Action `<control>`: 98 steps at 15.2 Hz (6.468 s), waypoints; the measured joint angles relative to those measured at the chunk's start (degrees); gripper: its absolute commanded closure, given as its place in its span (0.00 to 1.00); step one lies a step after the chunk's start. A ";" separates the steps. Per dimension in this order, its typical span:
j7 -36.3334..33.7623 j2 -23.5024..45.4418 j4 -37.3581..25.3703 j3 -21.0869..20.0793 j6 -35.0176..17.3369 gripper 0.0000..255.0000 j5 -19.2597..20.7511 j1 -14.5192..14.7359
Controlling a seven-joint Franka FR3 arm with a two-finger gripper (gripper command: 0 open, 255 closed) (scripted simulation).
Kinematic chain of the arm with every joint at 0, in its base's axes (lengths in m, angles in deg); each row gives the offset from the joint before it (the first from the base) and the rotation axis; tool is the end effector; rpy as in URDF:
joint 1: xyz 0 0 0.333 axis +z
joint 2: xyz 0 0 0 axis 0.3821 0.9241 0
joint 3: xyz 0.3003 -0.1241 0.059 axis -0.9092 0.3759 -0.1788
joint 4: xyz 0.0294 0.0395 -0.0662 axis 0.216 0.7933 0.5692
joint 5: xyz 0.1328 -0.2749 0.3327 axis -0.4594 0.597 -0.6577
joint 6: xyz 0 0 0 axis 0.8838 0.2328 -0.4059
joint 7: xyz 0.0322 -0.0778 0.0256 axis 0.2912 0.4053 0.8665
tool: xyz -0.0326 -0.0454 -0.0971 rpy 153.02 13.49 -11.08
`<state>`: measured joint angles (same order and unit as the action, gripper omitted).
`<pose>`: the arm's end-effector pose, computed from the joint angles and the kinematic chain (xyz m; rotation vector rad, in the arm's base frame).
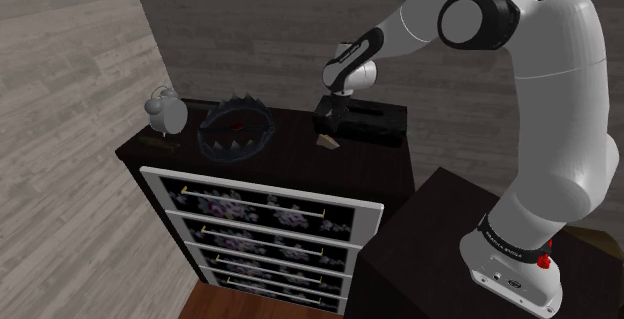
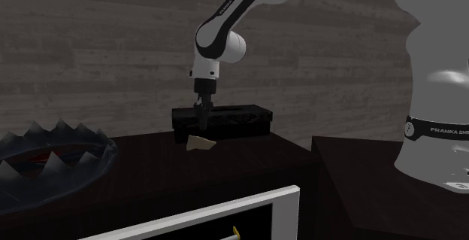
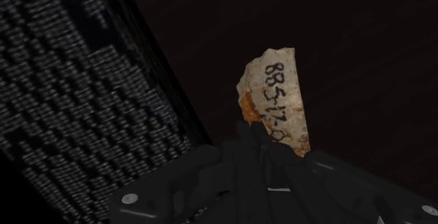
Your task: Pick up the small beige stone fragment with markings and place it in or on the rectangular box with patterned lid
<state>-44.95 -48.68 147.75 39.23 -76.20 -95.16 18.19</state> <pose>0.6812 -0.0942 0.1872 -3.0259 -0.0217 -0.0600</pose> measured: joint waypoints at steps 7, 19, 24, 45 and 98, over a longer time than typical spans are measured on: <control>7.90 4.22 -11.00 -2.78 18.85 0.00 2.70 -1.12; 12.94 6.47 -14.91 -2.66 20.73 0.00 2.83 -0.05; 14.47 6.84 -16.37 -2.08 21.85 1.00 2.41 -0.48; -2.24 4.33 1.63 4.30 -7.12 0.00 8.37 10.45; -0.93 -10.29 -0.58 7.34 9.73 1.00 11.12 9.56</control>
<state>-45.89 -58.97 147.16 46.57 -66.48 -84.03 27.75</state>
